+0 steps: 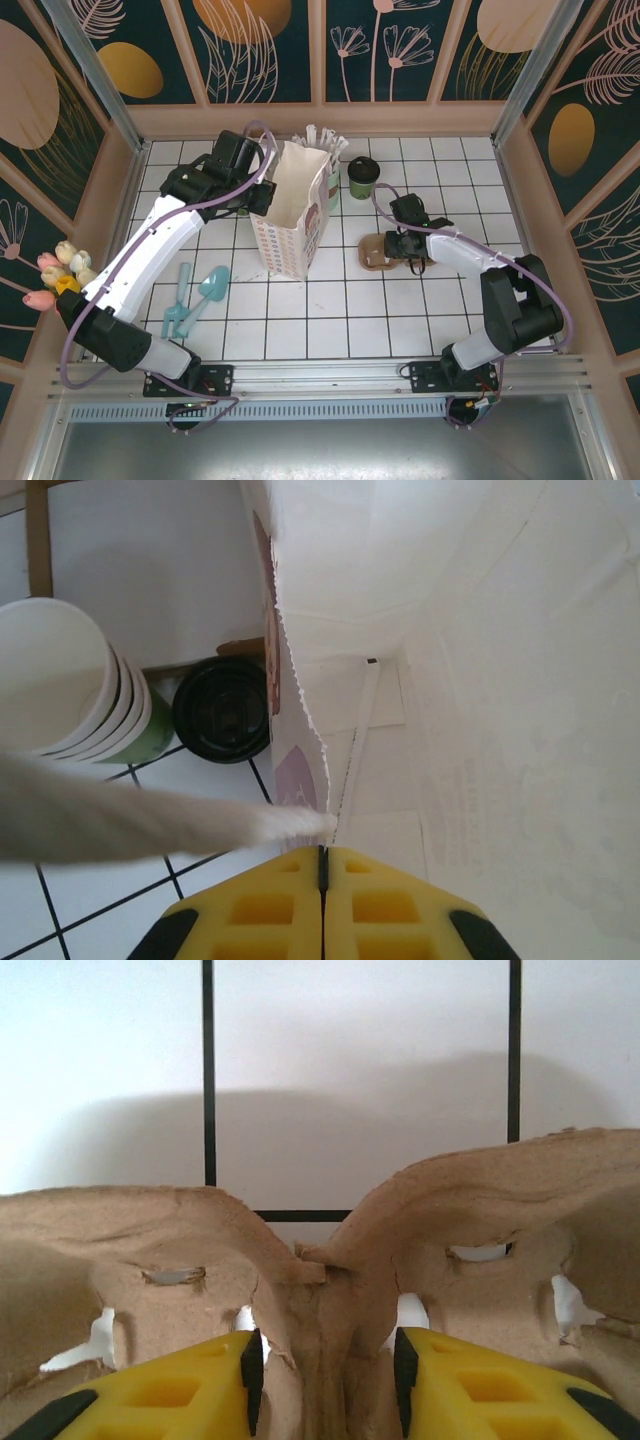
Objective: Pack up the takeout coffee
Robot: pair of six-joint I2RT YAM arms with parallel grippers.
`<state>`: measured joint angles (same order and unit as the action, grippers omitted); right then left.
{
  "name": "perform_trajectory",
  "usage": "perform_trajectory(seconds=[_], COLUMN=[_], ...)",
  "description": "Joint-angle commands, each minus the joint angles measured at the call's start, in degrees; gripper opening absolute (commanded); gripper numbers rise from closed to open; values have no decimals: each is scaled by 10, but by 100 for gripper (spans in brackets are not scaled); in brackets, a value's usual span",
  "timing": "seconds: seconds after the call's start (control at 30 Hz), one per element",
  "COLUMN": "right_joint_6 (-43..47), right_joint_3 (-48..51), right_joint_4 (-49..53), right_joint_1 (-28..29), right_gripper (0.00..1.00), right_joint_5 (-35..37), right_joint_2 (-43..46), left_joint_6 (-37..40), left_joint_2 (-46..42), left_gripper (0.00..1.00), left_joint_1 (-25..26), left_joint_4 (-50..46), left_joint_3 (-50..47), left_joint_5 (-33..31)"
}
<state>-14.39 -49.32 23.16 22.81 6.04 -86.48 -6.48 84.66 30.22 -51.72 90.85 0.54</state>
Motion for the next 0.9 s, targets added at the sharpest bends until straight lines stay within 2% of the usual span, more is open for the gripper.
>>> perform_trajectory(seconds=[0.0,0.17,0.3,0.47,0.63,0.87], right_joint_6=[-54,-81,-78,-76,-62,-39], right_joint_3=[-10,-27,-35,-39,-38,-54], right_joint_4=[13,30,42,45,55,106], right_joint_1=[-4,-4,-2,-2,-3,-29], right_gripper=[43,43,43,32,20,18], right_joint_5=[11,28,21,20,38,43], right_joint_2=[-15,-39,-52,-55,-30,57], left_joint_6=[37,83,126,175,209,245], left_joint_2=[10,6,5,12,9,22], left_gripper=[5,0,0,0,0,0], left_joint_1=[-4,-6,-8,-19,-48,-59], left_joint_4=[16,16,12,-17,-28,-56], left_joint_3=[10,12,26,54,62,56], left_joint_5=[37,74,108,171,230,307])
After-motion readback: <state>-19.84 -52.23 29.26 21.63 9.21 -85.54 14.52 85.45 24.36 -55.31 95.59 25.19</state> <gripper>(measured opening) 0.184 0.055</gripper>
